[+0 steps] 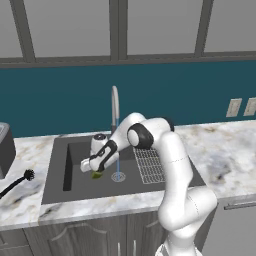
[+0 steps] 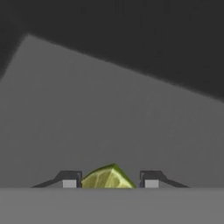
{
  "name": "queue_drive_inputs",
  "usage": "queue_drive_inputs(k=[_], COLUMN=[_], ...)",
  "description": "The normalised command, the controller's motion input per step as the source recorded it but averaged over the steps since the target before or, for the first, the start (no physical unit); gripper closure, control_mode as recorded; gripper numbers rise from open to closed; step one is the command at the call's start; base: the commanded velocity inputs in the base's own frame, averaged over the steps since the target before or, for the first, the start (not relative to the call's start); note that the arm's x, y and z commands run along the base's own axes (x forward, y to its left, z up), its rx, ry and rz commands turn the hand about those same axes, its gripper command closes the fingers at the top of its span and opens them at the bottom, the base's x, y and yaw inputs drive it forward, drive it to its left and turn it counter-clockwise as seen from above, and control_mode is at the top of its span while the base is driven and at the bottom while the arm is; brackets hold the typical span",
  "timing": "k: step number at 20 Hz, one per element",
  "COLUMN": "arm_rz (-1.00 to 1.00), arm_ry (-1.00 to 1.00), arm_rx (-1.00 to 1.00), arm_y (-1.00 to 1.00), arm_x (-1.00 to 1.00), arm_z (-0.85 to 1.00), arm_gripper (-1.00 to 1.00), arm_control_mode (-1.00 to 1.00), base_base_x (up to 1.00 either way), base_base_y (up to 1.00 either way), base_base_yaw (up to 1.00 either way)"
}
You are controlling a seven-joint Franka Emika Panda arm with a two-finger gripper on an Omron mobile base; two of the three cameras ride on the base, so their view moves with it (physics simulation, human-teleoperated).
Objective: Turn on the sink faucet. Then move the lemon wedge from the counter to the sink. Turn off the sink. Move the vegetable from the sink to the pot next to the stove. Finally move the pot to the rear center burner.
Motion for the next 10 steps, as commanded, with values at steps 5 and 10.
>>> queue_drive_inputs(k=[5, 10], arm_rz=[-0.08, -0.08], arm_ry=[0.01, 0.0], arm_rx=[0.0, 0.0], arm_y=[0.0, 0.01], arm_x=[-0.1, -0.15], arm_z=[0.01, 0.18], arm_gripper=[-1.0, -1.0], arm_control_mode=[-1.0, -1.0], base_base_x=[0.0, 0.0], base_base_y=[0.0, 0.0], base_base_yaw=[0.0, 0.0])
